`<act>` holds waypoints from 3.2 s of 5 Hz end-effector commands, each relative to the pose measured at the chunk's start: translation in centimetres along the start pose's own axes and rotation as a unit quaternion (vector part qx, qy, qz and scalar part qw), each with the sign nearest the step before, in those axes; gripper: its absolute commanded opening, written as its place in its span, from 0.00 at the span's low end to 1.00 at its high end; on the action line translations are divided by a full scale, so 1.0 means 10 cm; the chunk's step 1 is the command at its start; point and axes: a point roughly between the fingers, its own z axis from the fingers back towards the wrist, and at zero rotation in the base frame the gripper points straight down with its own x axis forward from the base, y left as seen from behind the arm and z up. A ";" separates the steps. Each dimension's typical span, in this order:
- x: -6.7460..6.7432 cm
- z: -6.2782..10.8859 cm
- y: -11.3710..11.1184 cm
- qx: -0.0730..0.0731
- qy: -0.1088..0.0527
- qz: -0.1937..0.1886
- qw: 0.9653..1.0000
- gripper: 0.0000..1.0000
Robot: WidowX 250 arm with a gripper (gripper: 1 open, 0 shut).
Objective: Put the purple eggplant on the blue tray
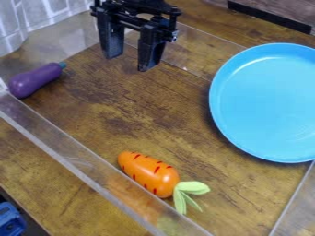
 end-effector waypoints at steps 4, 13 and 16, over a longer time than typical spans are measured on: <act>-0.15 -0.21 0.16 0.021 0.029 -0.006 0.999 1.00; -0.26 -0.86 0.70 0.053 0.034 -0.134 0.989 1.00; -0.17 -1.11 0.87 0.074 0.004 -0.135 0.988 1.00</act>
